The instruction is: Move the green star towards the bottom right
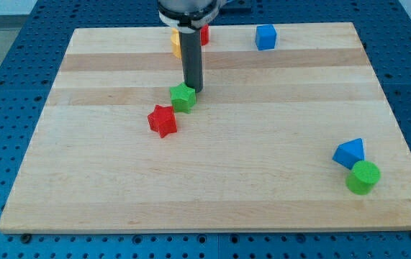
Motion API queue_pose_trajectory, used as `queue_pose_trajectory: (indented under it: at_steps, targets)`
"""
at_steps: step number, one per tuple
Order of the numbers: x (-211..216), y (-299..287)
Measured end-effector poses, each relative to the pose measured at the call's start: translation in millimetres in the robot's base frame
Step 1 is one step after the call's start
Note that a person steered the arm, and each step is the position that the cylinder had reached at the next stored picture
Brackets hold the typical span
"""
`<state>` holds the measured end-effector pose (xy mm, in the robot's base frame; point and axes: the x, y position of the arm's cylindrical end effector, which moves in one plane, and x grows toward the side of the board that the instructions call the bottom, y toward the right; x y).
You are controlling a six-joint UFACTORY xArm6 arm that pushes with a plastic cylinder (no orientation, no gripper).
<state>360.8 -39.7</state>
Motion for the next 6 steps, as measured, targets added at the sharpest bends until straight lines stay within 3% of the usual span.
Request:
queue_pose_trajectory:
  at_steps: [1,2,4,5,6]
  targets:
    - [-14,-32]
    - [13,-48]
    - [62,120]
    - [55,115]
    - [17,62]
